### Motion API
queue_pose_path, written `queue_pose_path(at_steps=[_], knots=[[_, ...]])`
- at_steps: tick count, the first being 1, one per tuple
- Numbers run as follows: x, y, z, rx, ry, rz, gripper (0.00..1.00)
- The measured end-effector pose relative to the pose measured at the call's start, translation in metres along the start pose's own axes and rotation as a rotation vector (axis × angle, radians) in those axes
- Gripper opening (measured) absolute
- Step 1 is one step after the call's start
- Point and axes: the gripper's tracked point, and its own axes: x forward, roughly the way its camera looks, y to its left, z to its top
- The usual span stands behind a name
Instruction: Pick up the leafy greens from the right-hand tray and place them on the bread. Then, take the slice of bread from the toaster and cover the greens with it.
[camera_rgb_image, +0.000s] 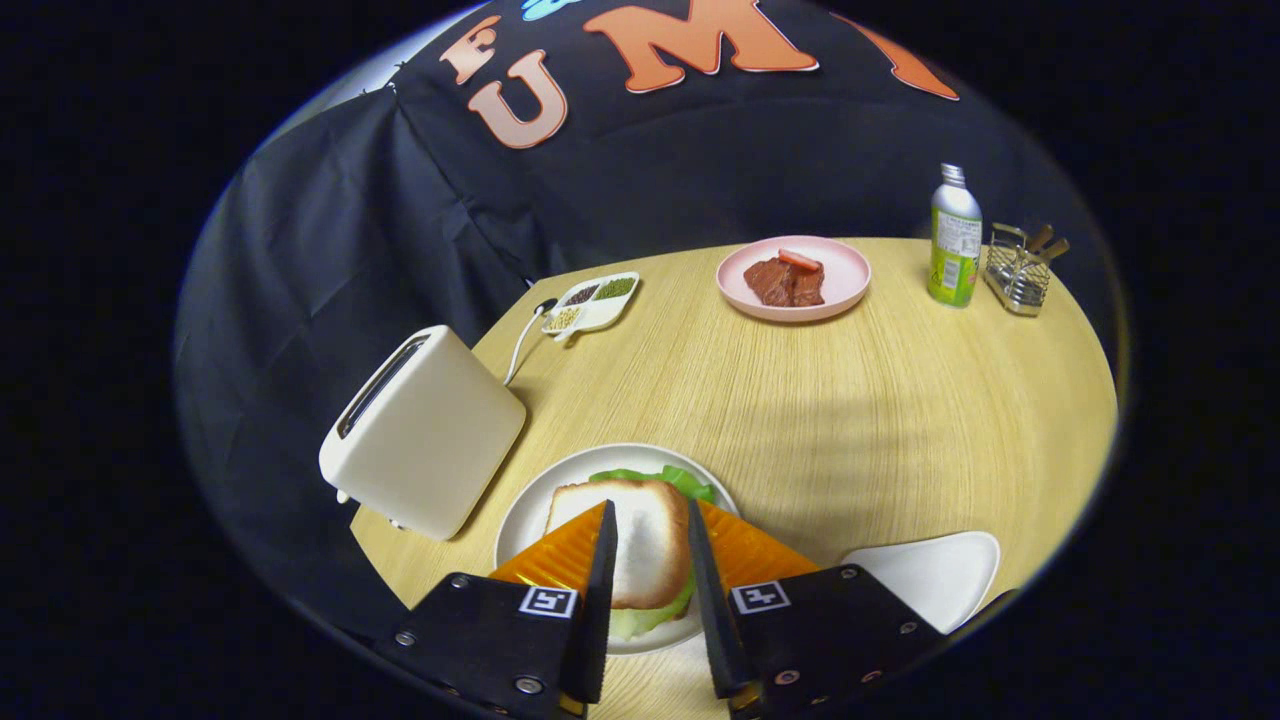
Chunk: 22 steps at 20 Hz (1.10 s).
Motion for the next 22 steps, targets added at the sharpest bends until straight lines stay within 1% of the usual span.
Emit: queue_pose_path(at_steps=[1, 3, 6, 8, 9, 12, 13, 17, 19, 22], knots=[[-0.005, -0.001, 0.008, -0.009, -0.033, -0.009, 0.46], [-0.016, -0.004, 0.025, -0.029, -0.115, -0.034, 0.50], [-0.043, -0.011, 0.058, -0.103, -0.267, -0.103, 0.54], [-0.062, -0.011, 0.085, -0.136, -0.372, -0.155, 0.61], [-0.071, -0.013, 0.093, -0.149, -0.418, -0.177, 0.65], [-0.097, -0.018, 0.113, -0.170, -0.537, -0.235, 0.72], [-0.106, -0.019, 0.119, -0.176, -0.572, -0.251, 0.77], [-0.139, -0.018, 0.139, -0.185, -0.708, -0.273, 0.87], [-0.155, -0.018, 0.148, -0.187, -0.773, -0.280, 0.89], [-0.173, -0.011, 0.156, -0.214, -0.844, -0.285, 0.89]])
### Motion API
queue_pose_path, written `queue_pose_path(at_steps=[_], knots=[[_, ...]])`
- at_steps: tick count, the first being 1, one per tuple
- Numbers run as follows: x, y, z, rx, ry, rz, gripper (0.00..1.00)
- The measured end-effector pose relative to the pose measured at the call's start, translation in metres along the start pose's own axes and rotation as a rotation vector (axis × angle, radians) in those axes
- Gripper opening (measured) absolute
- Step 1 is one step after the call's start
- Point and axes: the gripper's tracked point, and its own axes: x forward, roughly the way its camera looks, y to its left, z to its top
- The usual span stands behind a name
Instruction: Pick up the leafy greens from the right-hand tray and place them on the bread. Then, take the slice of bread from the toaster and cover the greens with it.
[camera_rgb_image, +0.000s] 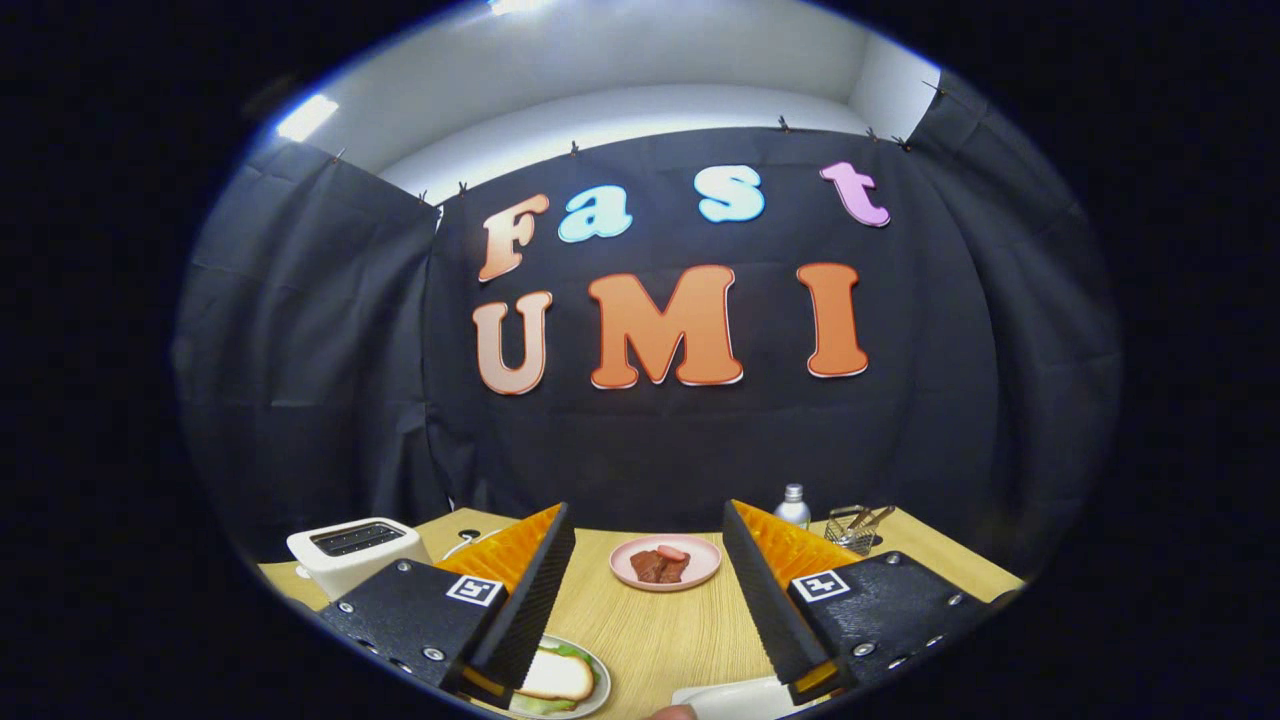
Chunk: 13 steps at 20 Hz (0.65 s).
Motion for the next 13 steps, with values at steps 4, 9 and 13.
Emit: queue_pose_path(at_steps=[4, 9, 13], knots=[[-0.006, -0.009, 0.018, -0.060, -0.060, -0.037, 0.91], [-0.013, -0.018, 0.033, -0.072, -0.110, -0.081, 0.96], [-0.016, -0.018, 0.036, -0.074, -0.134, -0.094, 0.96]])
